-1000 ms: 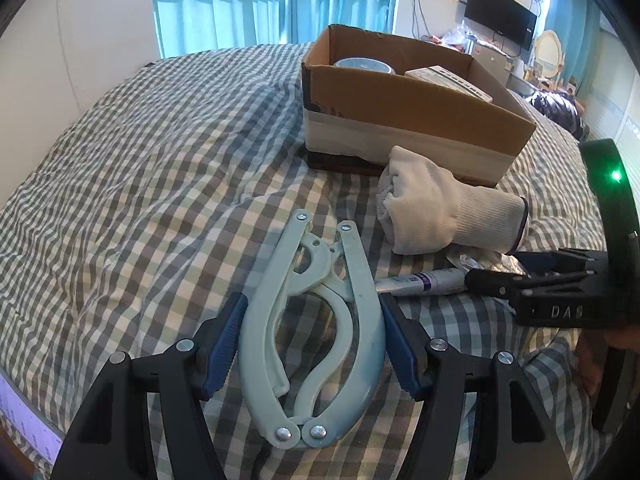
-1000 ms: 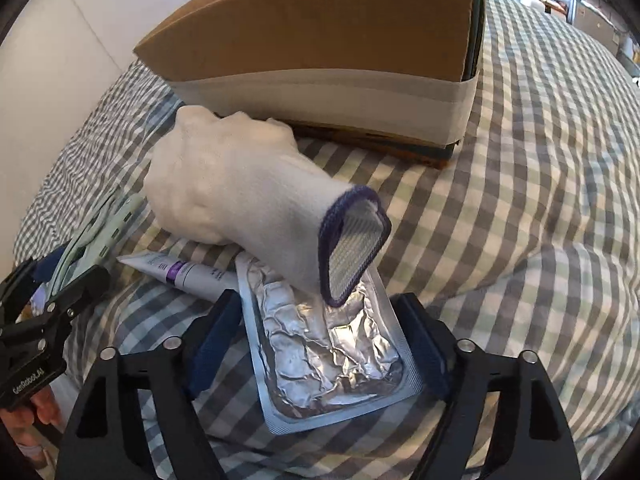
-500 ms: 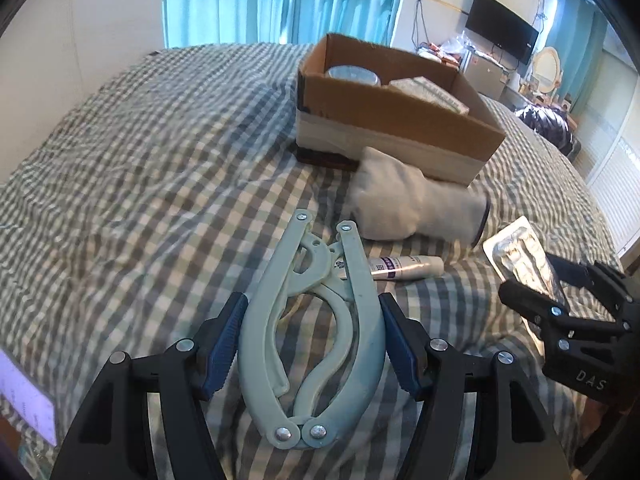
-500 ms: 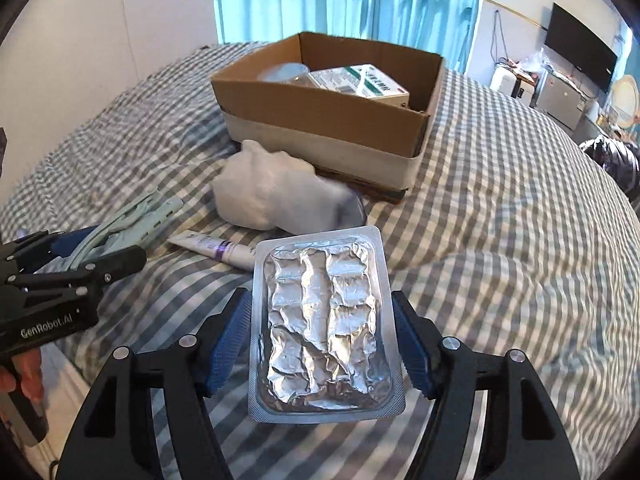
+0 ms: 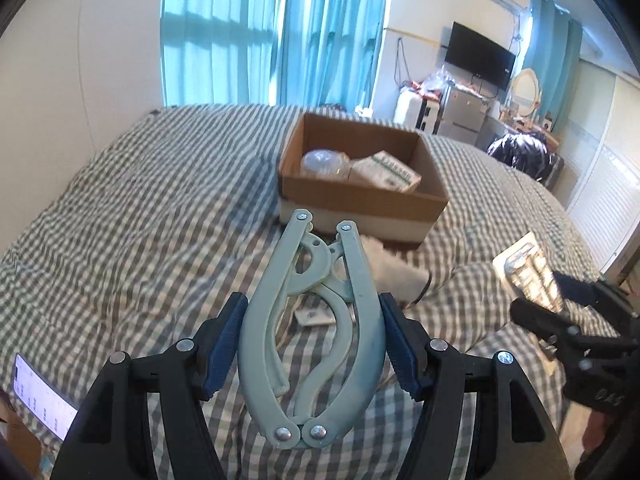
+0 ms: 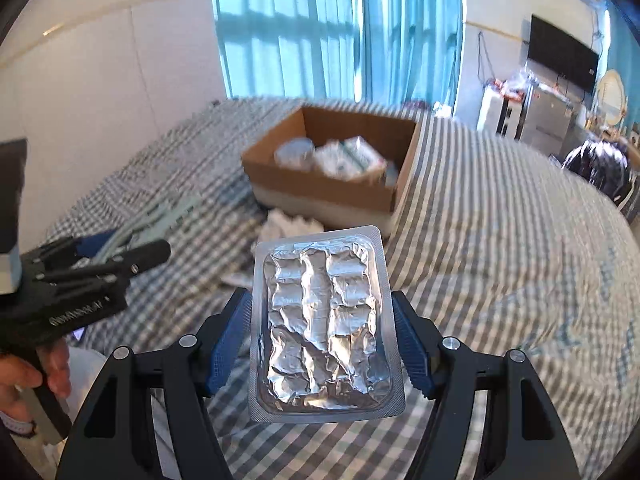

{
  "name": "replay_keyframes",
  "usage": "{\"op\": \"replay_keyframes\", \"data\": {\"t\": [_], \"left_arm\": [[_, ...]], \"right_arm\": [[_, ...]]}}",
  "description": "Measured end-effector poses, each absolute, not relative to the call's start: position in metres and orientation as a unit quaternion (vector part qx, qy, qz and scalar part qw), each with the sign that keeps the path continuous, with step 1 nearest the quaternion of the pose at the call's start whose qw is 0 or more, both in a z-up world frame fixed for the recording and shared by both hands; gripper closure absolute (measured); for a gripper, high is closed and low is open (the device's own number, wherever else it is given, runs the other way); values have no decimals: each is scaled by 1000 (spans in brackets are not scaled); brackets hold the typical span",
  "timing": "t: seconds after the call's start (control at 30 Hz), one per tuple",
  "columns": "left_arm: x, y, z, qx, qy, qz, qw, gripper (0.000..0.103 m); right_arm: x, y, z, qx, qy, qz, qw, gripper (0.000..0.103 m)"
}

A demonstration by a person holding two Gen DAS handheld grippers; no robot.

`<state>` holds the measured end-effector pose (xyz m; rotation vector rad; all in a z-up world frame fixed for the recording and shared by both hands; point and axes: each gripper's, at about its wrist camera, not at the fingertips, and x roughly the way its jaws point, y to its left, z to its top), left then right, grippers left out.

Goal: Organize objects
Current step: 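Carry hanger and blister pack over the box and release them inside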

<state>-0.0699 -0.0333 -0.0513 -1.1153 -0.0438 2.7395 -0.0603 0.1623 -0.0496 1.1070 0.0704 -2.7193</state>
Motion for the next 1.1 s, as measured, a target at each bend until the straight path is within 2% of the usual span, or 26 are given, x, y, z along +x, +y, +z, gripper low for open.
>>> {"op": "replay_keyframes", "data": {"t": [0.4, 0.67, 0.77, 0.87, 1.1], "left_arm": [[-128, -23, 23, -310, 4, 944, 109, 36], [-205, -3, 40, -287, 18, 950, 122, 36], [-244, 11, 38, -279, 33, 952, 122, 36], [-276, 27, 25, -283, 52, 949, 126, 36], [-326, 53, -44, -333, 76, 929, 142, 36]], "right_arm": [[-118, 165, 38, 298, 34, -948, 110, 34], [-196, 151, 57, 274, 58, -953, 116, 34], [-234, 153, 57, 270, 50, -954, 117, 34], [-273, 166, 50, 275, 9, -953, 128, 34], [-343, 185, -12, 320, -29, -940, 112, 34]]}}
